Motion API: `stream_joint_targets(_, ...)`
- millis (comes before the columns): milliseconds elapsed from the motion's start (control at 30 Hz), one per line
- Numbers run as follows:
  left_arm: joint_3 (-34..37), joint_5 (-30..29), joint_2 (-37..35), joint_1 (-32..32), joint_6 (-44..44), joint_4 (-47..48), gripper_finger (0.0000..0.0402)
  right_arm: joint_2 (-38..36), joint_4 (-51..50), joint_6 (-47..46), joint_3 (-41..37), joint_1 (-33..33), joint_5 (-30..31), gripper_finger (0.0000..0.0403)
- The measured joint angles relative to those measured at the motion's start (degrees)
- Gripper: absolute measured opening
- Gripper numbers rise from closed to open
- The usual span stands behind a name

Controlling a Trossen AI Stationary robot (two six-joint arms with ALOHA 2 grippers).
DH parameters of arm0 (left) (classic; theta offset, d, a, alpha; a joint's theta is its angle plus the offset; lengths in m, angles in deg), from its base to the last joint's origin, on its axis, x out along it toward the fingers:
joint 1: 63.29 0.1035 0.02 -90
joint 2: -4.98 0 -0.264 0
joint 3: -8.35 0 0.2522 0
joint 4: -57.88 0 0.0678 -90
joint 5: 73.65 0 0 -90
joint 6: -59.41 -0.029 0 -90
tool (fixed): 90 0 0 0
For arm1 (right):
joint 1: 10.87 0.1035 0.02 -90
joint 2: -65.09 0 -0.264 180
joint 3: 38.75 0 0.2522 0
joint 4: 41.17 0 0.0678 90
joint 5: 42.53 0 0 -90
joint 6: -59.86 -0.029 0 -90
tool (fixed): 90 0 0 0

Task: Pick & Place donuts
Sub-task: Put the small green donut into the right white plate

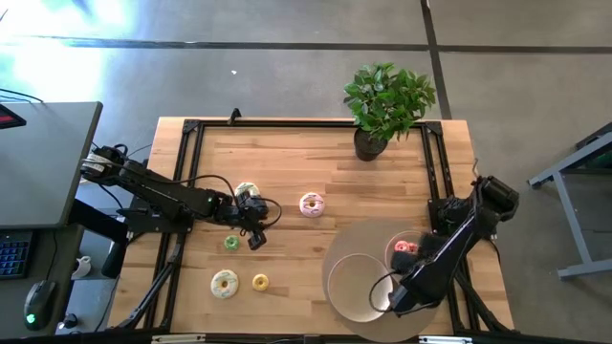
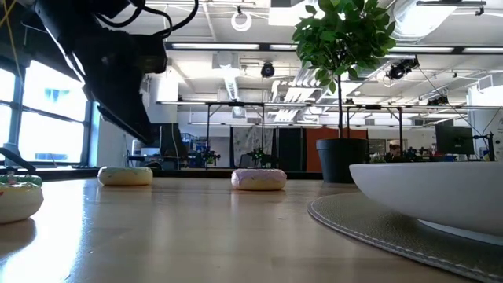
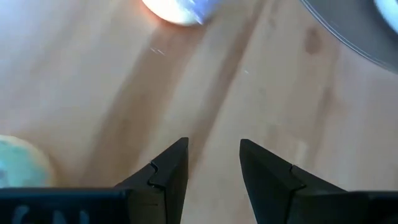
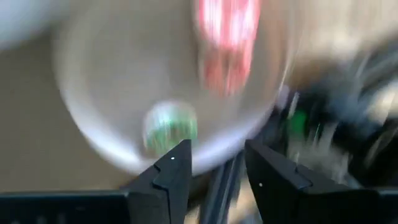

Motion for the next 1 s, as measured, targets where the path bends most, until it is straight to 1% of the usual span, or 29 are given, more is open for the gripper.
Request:
stream_joint_targets(67,0.0,4.64,0.0,0.01,0.09,0.03,0.0142,0.0,2.16,2.16,2.34,-0.16,12.01,0.0141)
stream_joint_targets(133,0.0,9.51,0.0,0.0,0.07,0.28,0.0142,0.0,6.74,5.23,3.77,-0.42,24.34,0.014)
stream_joint_targets(200,0.0,14.53,0.0,-0.02,-0.1,0.87,0.0142,0.0,11.76,9.04,4.16,-1.07,34.44,0.0141)
stream_joint_targets(233,0.0,17.09,0.0,-0.05,-0.43,1.35,0.0142,0.0,14.36,10.83,4.08,-1.63,37.86,0.0142)
stream_joint_targets(267,0.0,19.49,0.0,-0.11,-1.02,2.08,0.0142,-0.01,17.15,12.74,3.77,-2.45,39.74,0.0143)
stream_joint_targets(300,0.0,21.33,0.0,-0.4,-1.53,2.88,0.0142,-0.02,19.76,14.47,3.42,-3.49,40.38,0.0144)
stream_joint_targets(333,-0.02,22.2,0.0,-0.82,-1.63,3.65,0.0142,-0.02,22.15,15.84,3.0,-4.65,40.34,0.0146)
stream_joint_targets(400,-0.02,21.65,0.0,-1.92,-1.43,5.96,0.0142,-0.02,26.35,18.09,1.79,-7.38,39.05,0.015)
stream_joint_targets(467,-0.02,19.01,0.0,-3.14,-0.8,9.0,0.0142,-0.02,31.46,20.75,-0.06,-10.19,36.34,0.0154)
stream_joint_targets(533,-0.02,16.02,0.0,-4.16,2.28,12.08,0.0142,-0.02,36.61,25.61,-2.32,-12.89,33.03,0.0159)
stream_joint_targets(600,-0.02,14.85,0.0,-4.87,5.01,14.33,0.0142,0.0,42.72,31.16,-4.58,-15.7,29.65,0.0163)
stream_joint_targets(700,-0.02,14.6,-0.48,-5.95,8.81,17.05,0.0142,0.0,52.01,38.8,-6.44,-19.97,23.64,0.0165)
stream_joint_targets(800,-0.07,14.61,-0.57,-7.05,10.76,18.46,0.0142,0.0,60.43,44.33,-6.78,-24.03,20.05,0.0162)
stream_joint_targets(933,-0.07,14.43,-0.57,-8.51,13.03,19.29,0.0142,-0.06,66.96,50.82,-6.8,-28.76,13.17,0.0154)
stream_joint_targets(1000,-0.09,14.45,-0.57,-9.46,14.66,20.14,0.0142,-0.09,69.28,53.69,-6.84,-30.63,8.25,0.0151)
